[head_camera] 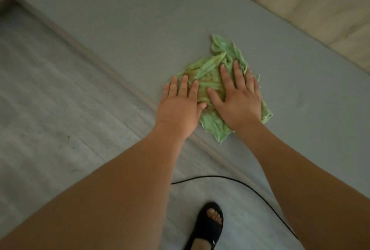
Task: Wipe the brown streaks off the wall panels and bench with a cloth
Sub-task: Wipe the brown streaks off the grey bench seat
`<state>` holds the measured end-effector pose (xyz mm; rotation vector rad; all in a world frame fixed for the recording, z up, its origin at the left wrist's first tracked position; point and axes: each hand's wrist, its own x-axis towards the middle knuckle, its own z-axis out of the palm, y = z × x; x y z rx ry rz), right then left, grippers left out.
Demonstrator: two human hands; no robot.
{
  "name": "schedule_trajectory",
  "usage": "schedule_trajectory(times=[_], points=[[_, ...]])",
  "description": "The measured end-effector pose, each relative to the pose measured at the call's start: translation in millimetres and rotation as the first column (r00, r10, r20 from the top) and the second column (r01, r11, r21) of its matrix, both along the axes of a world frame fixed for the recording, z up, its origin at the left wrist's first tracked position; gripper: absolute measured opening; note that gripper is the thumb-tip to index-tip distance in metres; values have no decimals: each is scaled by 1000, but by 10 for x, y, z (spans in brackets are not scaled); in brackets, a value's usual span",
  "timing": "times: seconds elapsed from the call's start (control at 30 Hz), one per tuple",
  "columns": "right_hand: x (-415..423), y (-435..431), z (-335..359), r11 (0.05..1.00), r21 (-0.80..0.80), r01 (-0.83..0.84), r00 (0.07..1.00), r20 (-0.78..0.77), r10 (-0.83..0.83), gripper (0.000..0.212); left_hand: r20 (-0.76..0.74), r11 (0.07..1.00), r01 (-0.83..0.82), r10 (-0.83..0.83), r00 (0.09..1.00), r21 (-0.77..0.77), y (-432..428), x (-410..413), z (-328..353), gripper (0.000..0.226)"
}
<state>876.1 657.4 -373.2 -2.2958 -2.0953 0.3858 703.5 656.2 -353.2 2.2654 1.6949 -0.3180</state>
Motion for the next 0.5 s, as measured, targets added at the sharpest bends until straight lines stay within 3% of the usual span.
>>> schedule_trajectory(times=[0.17, 0.27, 0.37, 0.4, 0.5], points=[[-285, -422, 35, 976, 18, -215, 976, -26, 216, 69, 146, 997, 7, -18, 989, 81, -432, -228, 66, 56], [-393, -558, 59, 968, 25, -249, 966, -71, 250, 65, 264, 998, -3, -14, 964, 64, -538, -494, 138, 47], [-591, -530, 49, 920, 260, -294, 921, -181, 345, 34, 383, 983, -183, 177, 907, -20, -588, -602, 223, 35], [-662, -465, 95, 925, 295, -239, 914, -252, 317, 29, 451, 963, -265, 253, 856, -37, -558, -594, 280, 37], [-824, -76, 385, 940, 331, 80, 861, -498, 103, 42, 634, 878, -477, 396, 664, -48, -207, -528, 559, 45]])
